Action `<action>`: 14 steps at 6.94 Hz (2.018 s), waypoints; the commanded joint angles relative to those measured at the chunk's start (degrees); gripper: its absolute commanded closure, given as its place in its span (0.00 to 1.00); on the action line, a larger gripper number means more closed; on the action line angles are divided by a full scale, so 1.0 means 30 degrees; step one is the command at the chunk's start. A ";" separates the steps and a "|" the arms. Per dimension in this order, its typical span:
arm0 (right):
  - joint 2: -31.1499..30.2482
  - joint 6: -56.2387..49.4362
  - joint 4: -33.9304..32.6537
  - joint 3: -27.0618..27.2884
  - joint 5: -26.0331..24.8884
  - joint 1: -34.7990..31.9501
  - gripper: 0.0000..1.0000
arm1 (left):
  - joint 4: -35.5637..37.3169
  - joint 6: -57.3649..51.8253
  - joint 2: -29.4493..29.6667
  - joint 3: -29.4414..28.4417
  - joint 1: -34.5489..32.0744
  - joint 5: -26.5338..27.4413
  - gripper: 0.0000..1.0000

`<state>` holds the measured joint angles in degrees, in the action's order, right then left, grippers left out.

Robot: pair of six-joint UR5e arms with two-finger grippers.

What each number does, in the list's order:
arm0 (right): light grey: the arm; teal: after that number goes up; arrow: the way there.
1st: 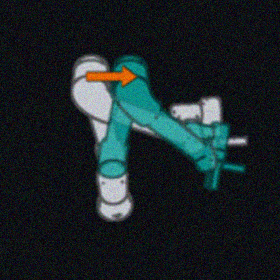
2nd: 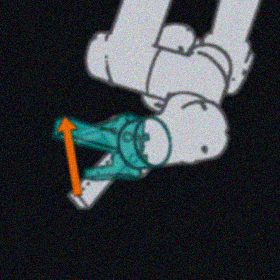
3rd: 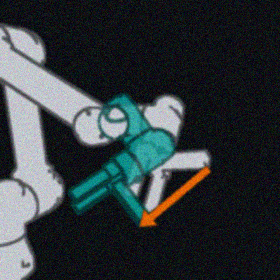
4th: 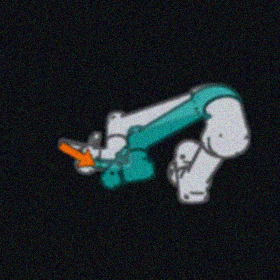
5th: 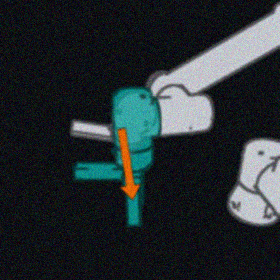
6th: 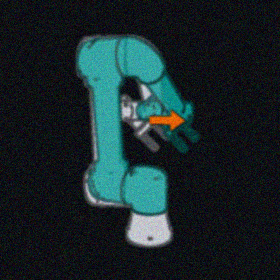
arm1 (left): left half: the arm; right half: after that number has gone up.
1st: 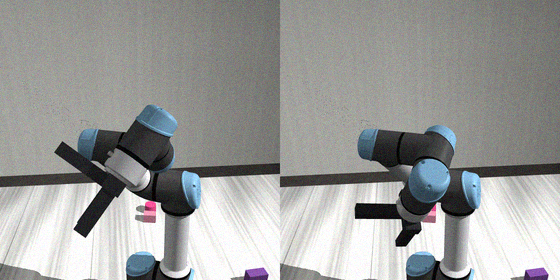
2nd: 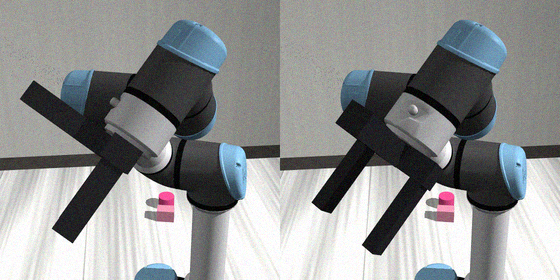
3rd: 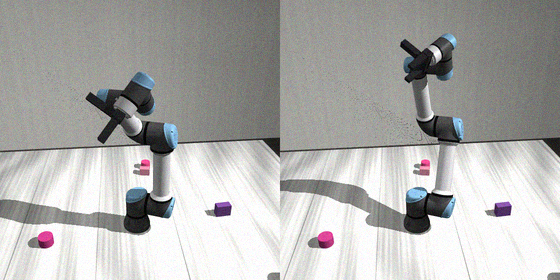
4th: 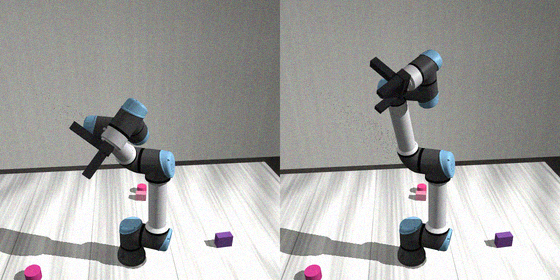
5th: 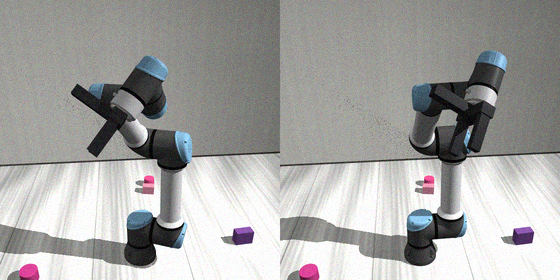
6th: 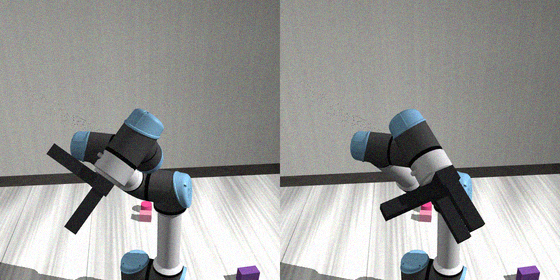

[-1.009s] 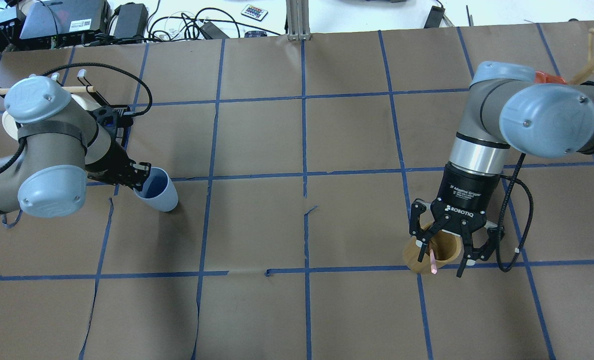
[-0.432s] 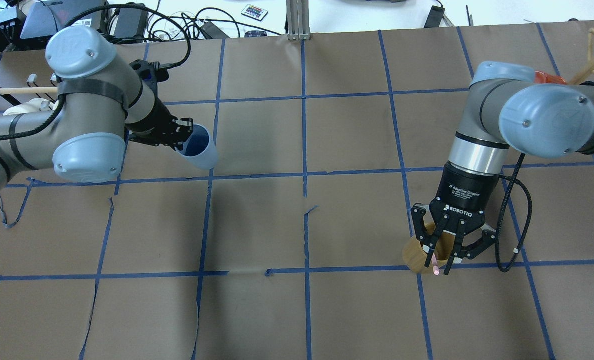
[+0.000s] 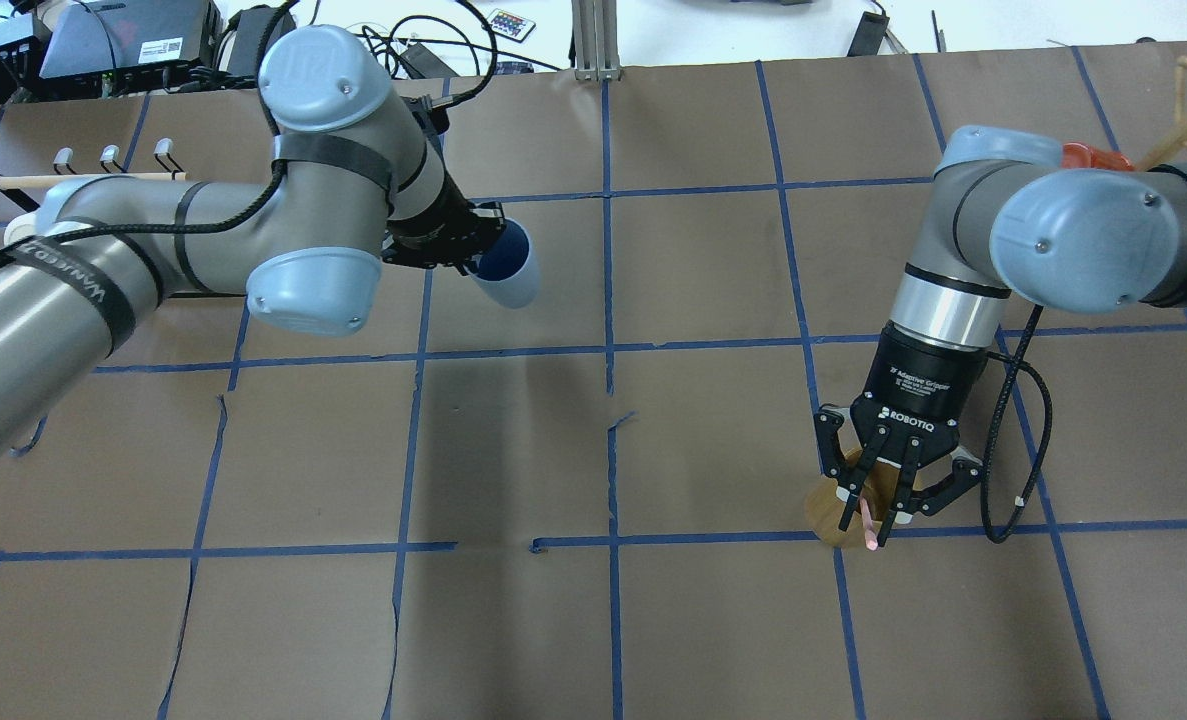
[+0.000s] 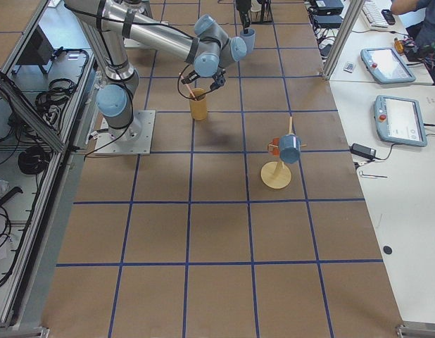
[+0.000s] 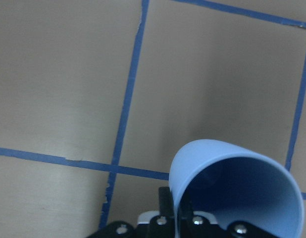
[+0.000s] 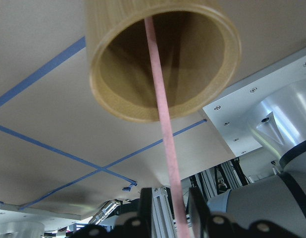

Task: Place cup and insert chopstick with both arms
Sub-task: 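Carry the blue cup with the left gripper toward the table center, then release blue cup and withdraw left gripper while right lifts pink stick out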

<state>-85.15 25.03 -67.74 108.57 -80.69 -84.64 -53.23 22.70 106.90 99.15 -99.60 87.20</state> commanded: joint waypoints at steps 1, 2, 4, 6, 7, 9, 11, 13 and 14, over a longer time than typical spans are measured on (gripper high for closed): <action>0.0024 0.0588 -0.0036 -0.0155 0.0003 0.0000 0.85 | 0.0281 0.1482 0.1773 -0.1669 -0.1455 0.0374 1.00; -0.0005 0.0651 -0.0036 -0.0243 0.0033 0.0000 0.99 | 0.1269 0.1661 0.2417 -0.1789 -0.1604 0.0376 1.00; -0.0151 0.0623 -0.0066 -0.0418 0.0062 0.0000 1.00 | 0.1922 0.2188 0.3328 -0.1791 -0.2013 0.0811 1.00; -0.0152 0.0652 0.0720 -0.1586 0.0062 0.0000 1.00 | 0.2098 0.2248 0.3683 -0.1995 -0.2161 0.0875 1.00; -0.0181 0.0652 0.1508 -0.2317 0.0526 0.0000 1.00 | 0.2070 0.2248 0.3683 -0.1996 -0.2249 0.0845 1.00; -0.0181 0.0623 0.3615 -0.4539 0.0998 0.0000 1.00 | 0.2128 0.2247 0.3596 -0.1995 -0.2337 0.0757 0.36; -0.0152 0.0652 0.6017 -0.6650 0.1905 0.0000 1.00 | 0.2158 0.1752 0.2927 -0.2199 -0.2134 0.0554 0.00; -0.0181 0.0797 0.7080 -0.8001 0.4034 0.0000 1.00 | 0.1838 0.0645 0.2455 -0.2640 -0.1667 -0.0152 0.00; -0.0152 0.0972 0.7083 -0.8588 0.5207 0.0000 1.00 | 0.0734 -0.1567 0.1728 -0.2553 -0.0823 -0.0064 0.00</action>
<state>-85.66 27.41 -47.14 85.11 -69.28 -84.64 -48.32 23.78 114.05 91.47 -104.32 87.03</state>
